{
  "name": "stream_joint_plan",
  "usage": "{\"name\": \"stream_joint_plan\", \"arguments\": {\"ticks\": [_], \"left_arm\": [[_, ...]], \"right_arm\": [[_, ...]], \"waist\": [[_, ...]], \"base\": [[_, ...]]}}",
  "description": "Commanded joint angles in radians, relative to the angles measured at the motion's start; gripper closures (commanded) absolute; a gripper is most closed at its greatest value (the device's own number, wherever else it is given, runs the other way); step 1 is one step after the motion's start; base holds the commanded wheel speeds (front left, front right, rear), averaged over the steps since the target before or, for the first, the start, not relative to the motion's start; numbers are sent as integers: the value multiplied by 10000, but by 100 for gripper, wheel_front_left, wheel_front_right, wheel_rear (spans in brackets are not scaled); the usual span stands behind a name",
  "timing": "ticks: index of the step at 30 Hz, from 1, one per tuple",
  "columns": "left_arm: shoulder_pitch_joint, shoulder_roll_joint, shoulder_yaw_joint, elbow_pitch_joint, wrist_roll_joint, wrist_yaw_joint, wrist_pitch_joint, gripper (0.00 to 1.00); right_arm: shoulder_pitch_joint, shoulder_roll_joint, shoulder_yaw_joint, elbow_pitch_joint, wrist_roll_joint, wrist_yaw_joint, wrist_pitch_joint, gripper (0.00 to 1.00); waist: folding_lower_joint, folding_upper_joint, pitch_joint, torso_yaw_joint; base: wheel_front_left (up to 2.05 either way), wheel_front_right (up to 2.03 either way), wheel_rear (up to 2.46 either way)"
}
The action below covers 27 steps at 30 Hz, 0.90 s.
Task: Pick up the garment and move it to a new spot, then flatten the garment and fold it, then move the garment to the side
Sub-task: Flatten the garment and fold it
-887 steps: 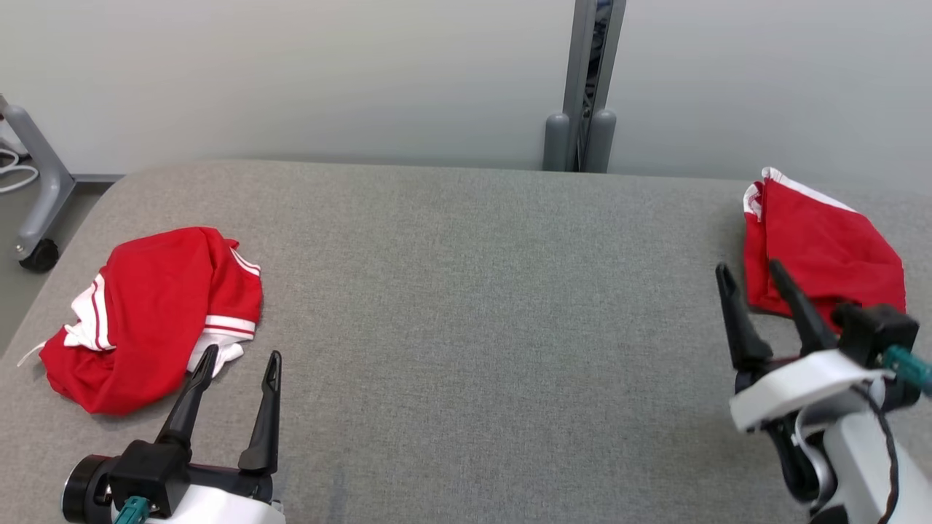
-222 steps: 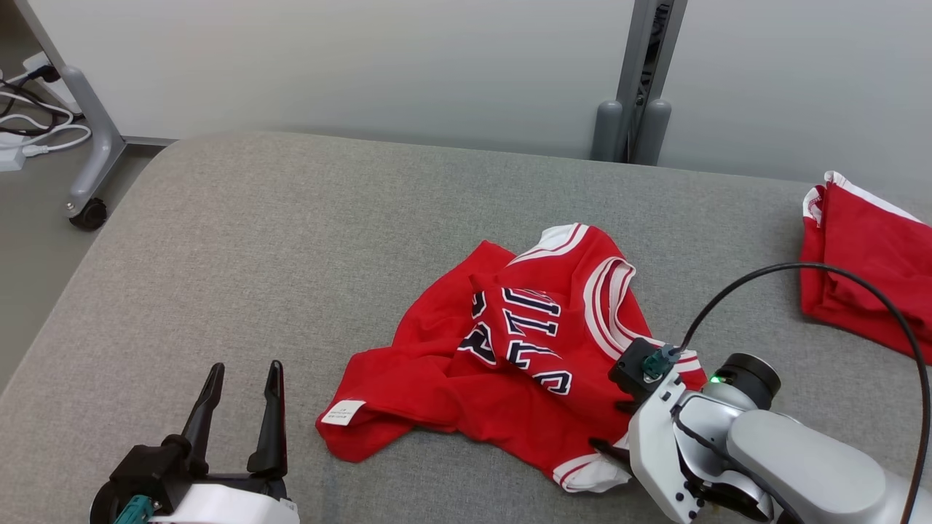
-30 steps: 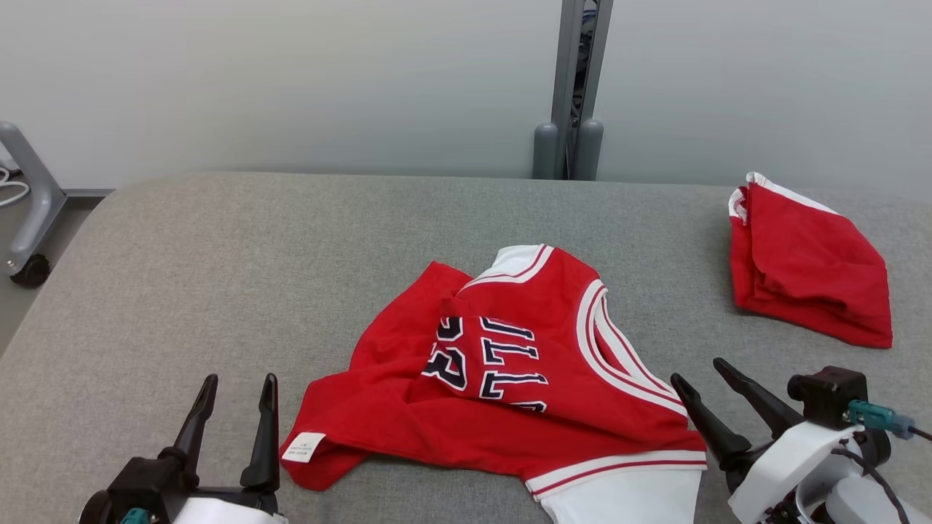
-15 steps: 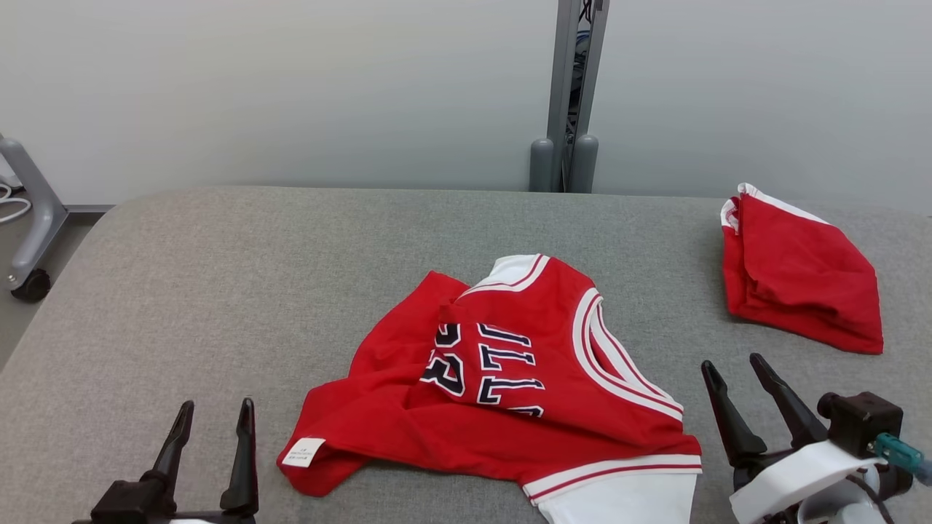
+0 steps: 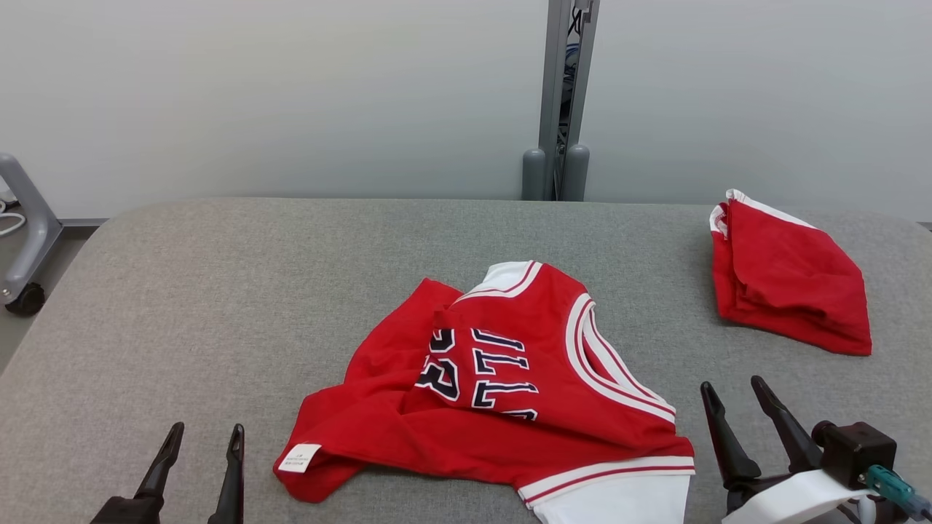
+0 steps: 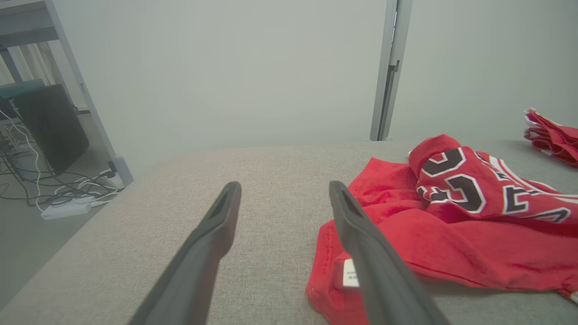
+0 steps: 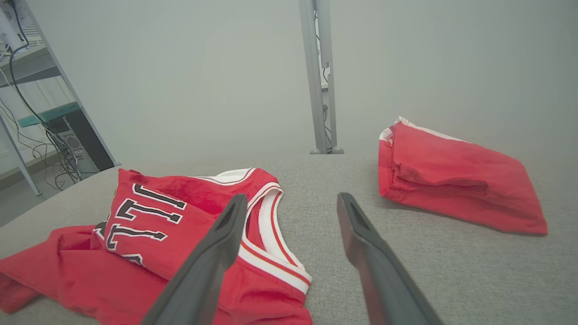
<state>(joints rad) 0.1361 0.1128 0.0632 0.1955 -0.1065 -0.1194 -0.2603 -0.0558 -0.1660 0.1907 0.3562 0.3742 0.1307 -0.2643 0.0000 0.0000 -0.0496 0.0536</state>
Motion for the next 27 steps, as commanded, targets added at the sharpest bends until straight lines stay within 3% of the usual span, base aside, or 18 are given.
{"name": "stream_joint_plan", "arguments": {"ticks": [1,10,27], "left_arm": [[29,99,-5,-71,23,-40,-53,0],[78,-10,-13,-331,-111,-40,-53,0],[87,-68,-46,-360,-220,-72,-53,0]], "right_arm": [[83,68,-142,-91,-118,1,-14,0],[226,601,-1004,-409,-780,1,-13,0],[181,814,-1069,-325,-1140,1,-13,0]], "waist": [[0,0,-4,-10],[0,0,21,-73],[0,0,71,-135]], "base": [[0,0,0],[0,0,0],[0,0,0]]}}
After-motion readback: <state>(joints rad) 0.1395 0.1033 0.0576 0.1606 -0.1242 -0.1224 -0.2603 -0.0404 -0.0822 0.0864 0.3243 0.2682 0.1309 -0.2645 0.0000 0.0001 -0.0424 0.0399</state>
